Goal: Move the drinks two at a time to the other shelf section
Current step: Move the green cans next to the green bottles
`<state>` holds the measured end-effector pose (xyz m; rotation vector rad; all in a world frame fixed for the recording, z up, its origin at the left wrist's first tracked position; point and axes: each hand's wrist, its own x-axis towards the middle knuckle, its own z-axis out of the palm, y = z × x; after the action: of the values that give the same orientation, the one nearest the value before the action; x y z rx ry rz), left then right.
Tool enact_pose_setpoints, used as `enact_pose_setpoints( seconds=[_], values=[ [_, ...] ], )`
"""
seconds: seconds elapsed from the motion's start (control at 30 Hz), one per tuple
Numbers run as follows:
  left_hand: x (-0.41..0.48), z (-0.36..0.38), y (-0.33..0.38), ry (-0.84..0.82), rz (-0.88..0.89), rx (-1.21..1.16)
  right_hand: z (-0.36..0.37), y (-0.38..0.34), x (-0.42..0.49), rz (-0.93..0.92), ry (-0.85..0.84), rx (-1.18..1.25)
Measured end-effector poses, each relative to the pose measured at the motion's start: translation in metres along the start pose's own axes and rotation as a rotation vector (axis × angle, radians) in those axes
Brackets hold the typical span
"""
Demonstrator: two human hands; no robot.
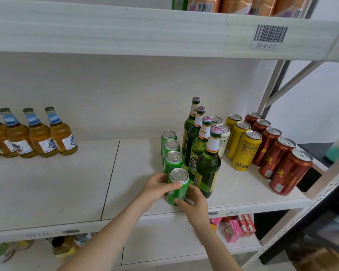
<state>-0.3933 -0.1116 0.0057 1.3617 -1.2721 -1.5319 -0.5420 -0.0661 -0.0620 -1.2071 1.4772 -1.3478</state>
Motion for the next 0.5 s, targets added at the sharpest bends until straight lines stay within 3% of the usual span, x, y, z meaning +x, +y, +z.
enact_pose_setpoints(
  seconds=[0.5],
  values=[
    [0.014, -0.006, 0.000, 0.005, -0.034, -0.027, 0.008, -0.003, 0.014, 0.014, 0.017, 0.019]
  ],
)
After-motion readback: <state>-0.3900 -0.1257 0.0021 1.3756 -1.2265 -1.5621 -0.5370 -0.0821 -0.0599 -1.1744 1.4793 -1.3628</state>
